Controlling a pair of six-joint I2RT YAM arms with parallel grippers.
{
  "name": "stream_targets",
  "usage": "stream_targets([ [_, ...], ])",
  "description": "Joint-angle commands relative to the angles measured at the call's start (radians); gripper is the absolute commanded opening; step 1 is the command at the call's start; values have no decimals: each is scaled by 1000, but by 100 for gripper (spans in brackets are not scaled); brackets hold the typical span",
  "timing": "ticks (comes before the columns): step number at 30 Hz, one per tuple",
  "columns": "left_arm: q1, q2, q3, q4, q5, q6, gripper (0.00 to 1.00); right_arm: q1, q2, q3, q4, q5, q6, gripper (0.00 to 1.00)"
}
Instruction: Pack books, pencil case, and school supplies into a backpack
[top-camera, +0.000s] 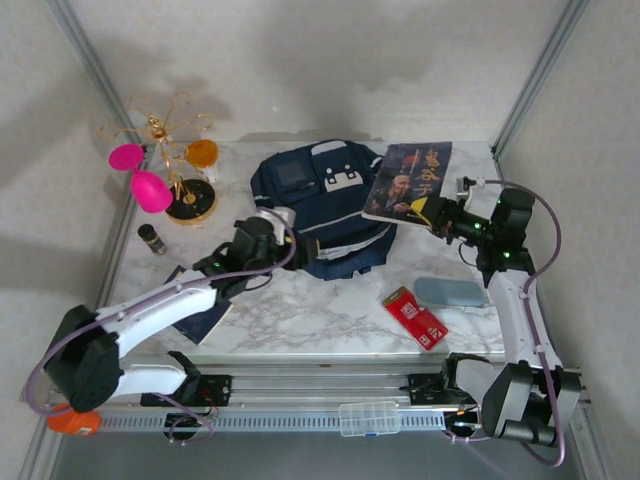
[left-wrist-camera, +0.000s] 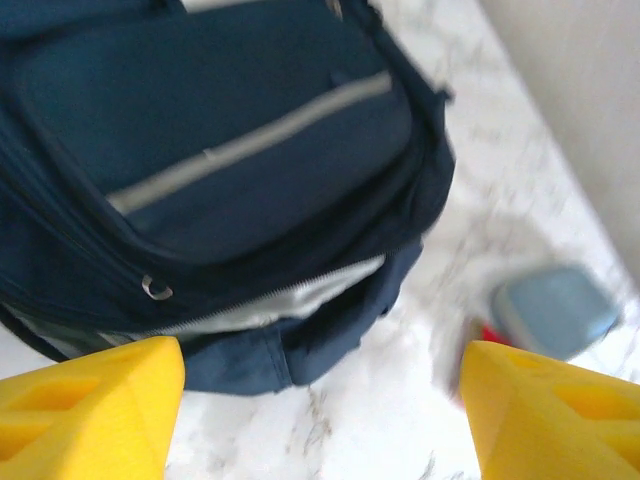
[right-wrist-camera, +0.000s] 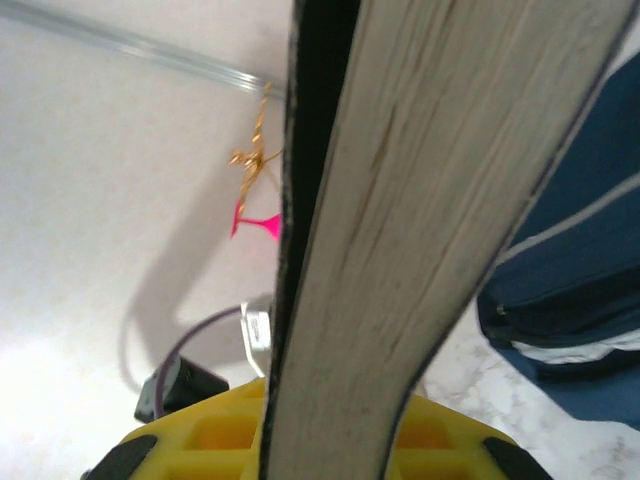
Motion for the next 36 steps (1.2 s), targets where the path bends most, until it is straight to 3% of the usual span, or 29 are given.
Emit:
stream_targets([
  [1, -54, 88, 81, -6, 16, 213, 74, -25, -43, 6, -113, 21, -73, 0],
  [6, -68, 280, 230, -74, 9, 311, 77, -63, -74, -34, -133, 92, -67, 0],
  [18, -86, 657, 591, -271, 86, 443, 73, -65, -68, -60, -114, 92, -73, 0],
  [19, -87, 681, 618, -288, 65, 444, 69, -63, -66, -63, -113, 92, -74, 0],
  [21, -87, 718, 665, -317, 28, 438, 52, -64, -64, -71, -111, 92, -78, 0],
  [28, -85, 719, 758, -393, 23, 473, 4, -64, -67, -72, -159, 129, -126, 0],
  [33, -85, 618, 789, -424, -69, 478, 0, -56, -83, -45, -256, 133, -174, 0],
  [36, -84, 540, 809, -421, -191, 444, 0, -30, -102, -31, -331, 124, -198, 0],
])
